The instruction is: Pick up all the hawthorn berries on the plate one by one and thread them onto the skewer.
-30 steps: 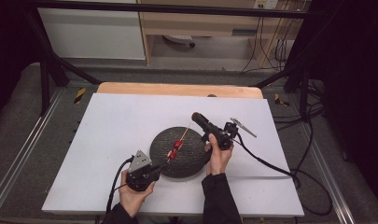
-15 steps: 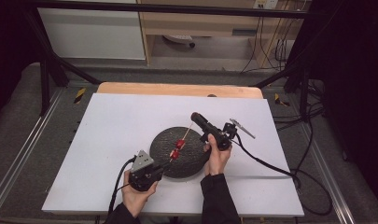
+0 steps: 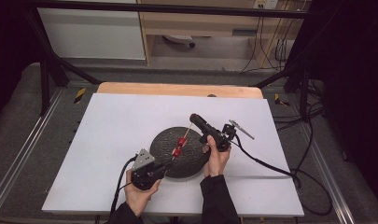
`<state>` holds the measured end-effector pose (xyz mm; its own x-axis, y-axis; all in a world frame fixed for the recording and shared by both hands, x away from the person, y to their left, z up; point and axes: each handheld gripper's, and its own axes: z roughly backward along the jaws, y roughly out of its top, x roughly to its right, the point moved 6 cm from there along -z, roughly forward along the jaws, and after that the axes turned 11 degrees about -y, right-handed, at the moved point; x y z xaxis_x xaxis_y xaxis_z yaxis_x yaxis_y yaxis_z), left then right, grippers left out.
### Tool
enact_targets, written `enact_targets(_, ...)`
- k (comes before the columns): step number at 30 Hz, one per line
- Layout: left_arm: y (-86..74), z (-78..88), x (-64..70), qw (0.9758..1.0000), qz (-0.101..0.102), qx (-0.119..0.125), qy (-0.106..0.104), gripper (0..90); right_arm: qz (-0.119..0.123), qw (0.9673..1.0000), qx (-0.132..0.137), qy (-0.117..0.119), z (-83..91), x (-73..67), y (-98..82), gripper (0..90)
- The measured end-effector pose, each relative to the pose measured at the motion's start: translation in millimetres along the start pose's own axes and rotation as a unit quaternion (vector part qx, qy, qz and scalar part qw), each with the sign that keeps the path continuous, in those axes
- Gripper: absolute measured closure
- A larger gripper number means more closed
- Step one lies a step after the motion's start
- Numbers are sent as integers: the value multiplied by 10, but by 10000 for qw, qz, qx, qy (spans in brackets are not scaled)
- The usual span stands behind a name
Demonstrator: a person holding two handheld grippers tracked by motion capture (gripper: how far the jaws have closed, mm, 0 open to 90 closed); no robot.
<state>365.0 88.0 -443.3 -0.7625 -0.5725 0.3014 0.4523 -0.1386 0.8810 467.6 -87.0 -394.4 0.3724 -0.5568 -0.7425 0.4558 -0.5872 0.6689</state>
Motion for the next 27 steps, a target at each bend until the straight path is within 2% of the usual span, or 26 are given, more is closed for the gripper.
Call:
enact_targets(11,58,-67,5,10000,63,25,-15,886,12,10000,-3,45,18,-14,-19,637)
enact_targets(17,58,-91,17,9998,153,-16,-144,887,209,9998,16,63,29,-18,-16,639)
enact_targets(21,69,-93,36,9997,147,74,-156,887,225,9996,35,164,29,-28,5,640)
enact_targets(25,63,-88,46,9996,168,112,-190,887,237,9993,199,214,29,-37,47,640)
enact_targets(27,76,-81,48,9993,244,159,-237,887,247,9992,181,239,28,-39,50,640)
